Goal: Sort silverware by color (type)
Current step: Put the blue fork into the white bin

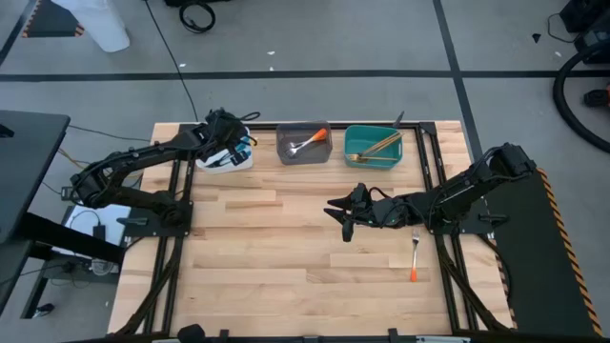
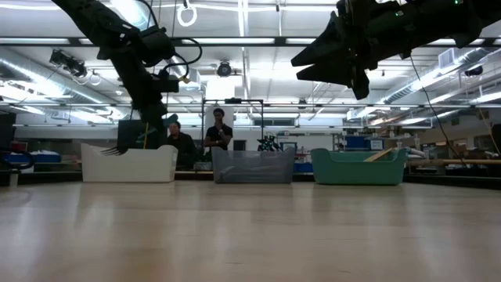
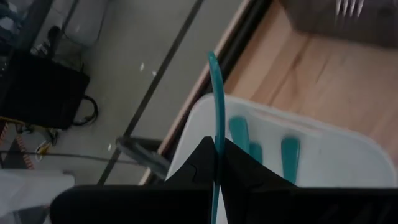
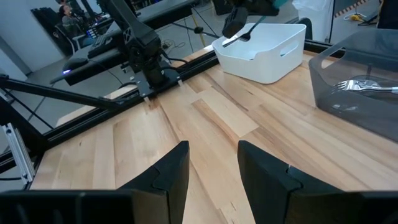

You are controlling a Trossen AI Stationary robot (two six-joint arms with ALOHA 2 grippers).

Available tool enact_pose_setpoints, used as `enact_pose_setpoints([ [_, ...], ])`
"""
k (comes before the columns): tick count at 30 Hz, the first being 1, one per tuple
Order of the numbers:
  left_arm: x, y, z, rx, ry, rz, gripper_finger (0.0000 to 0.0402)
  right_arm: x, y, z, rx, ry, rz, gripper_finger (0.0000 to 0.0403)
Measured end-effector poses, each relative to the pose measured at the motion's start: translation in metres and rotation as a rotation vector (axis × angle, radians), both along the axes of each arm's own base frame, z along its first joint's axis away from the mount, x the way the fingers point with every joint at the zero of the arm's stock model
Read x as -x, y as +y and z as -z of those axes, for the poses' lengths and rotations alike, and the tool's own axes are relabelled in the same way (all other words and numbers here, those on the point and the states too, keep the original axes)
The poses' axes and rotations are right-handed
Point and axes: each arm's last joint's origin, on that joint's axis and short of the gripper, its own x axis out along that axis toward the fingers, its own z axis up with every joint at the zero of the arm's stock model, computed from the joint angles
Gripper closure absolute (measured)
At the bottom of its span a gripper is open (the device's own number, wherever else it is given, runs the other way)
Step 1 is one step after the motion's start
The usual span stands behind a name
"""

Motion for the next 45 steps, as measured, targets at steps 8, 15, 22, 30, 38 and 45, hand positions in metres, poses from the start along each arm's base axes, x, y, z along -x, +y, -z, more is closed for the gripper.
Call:
enact_pose_setpoints([
  [8, -0.001, 0.000, 0.000, 0.046, -0.093, -0.030, 0.0386, 0.000, 0.000, 0.000, 0.005, 0.001, -0.001, 0.0256],
  [15, 0.001, 0.001, -0.015, 0.146, -0.125, -0.105, 0.0386, 0.000, 0.000, 0.000, 0.007, 0.002, 0.000, 0.0256],
  [22, 0.008, 0.013, -0.048, 0.169, -0.146, -0.166, 0.0386, 0.000, 0.000, -0.001, 0.013, -0.007, -0.003, 0.0256],
  [30, 0.023, 0.026, -0.031, 0.326, -0.122, -0.234, 0.0386, -0.001, 0.000, -0.001, 0.019, -0.006, -0.010, 0.0256],
  [38, 0.016, 0.038, -0.015, 0.356, -0.110, -0.270, 0.0386, -0.001, 0.000, -0.001, 0.019, -0.006, -0.010, 0.0256],
  [45, 0.011, 0.045, 0.005, 0.414, -0.047, -0.288, 0.0386, -0.001, 0.000, -0.001, 0.017, -0.005, -0.020, 0.0256],
])
